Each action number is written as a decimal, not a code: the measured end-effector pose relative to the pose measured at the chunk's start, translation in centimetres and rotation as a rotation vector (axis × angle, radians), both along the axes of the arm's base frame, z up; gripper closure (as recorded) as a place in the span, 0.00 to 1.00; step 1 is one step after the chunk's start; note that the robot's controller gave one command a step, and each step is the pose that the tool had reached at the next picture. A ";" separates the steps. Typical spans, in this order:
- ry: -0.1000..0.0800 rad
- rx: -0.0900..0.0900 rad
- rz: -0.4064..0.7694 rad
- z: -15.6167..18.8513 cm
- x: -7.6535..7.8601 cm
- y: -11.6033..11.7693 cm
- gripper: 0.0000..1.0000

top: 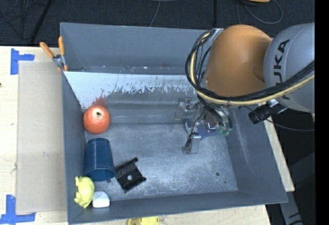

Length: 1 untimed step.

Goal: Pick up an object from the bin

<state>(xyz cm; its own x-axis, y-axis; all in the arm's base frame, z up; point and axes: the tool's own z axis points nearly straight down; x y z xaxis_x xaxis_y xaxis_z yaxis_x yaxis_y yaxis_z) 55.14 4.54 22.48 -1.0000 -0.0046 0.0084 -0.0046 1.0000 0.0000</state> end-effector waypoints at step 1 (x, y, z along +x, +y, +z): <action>-0.007 0.001 -0.001 0.4 0.1 0.0 0.00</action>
Offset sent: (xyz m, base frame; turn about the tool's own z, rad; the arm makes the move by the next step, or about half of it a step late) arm 0.0192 0.0481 -0.0830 -0.1584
